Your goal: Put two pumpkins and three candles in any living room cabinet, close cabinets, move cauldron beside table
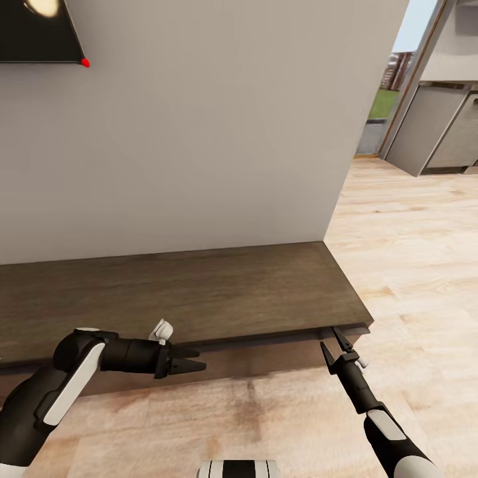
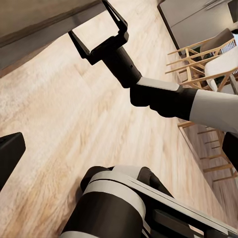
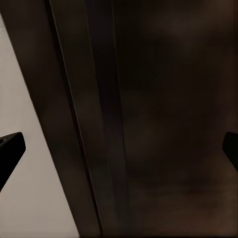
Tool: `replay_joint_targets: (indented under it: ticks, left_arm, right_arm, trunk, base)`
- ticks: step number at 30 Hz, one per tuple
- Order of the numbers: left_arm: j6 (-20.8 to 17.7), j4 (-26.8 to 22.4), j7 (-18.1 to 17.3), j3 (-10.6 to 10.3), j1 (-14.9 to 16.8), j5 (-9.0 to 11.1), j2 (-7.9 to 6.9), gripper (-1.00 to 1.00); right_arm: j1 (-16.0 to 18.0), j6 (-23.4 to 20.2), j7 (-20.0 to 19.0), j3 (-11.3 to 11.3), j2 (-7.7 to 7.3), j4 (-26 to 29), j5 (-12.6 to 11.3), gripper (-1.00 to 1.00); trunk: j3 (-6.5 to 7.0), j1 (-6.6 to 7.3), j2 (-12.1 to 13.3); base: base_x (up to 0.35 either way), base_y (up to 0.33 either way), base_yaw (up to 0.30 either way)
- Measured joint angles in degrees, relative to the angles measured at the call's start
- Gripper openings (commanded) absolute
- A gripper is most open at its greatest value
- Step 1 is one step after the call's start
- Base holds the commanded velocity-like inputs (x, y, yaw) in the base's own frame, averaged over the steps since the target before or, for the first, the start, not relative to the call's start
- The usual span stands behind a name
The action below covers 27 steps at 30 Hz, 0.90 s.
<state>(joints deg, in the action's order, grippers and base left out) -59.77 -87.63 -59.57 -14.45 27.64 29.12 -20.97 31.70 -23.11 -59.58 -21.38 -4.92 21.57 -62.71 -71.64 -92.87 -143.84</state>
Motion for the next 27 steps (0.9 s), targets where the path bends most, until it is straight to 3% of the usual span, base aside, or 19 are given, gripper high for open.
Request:
replay_joint_targets:
  ticks: [22, 23, 27]
  left_arm:
    - [0.0, 0.0, 0.0, 0.0, 0.0, 0.0, 0.0, 1.0]
    - [0.0, 0.0, 0.0, 0.0, 0.0, 0.0, 0.0, 1.0]
    - [0.0, 0.0, 0.0, 0.0, 0.0, 0.0, 0.0, 1.0]
  right_arm:
    - [0.0, 0.0, 0.0, 0.0, 0.0, 0.0, 0.0, 1.0]
    - [0.0, 0.0, 0.0, 0.0, 0.0, 0.0, 0.0, -1.0]
    - [0.0, -0.1, 0.0, 0.0, 0.0, 0.0, 0.0, -1.0]
  trunk:
    - [0.0, 0.0, 0.0]
    - [0.0, 0.0, 0.0]
    - [0.0, 0.0, 0.0]
  base:
    - [-0.002, 0.0, 0.0]
    - [0.0, 0.0, 0.0]
    - [0.0, 0.0, 0.0]
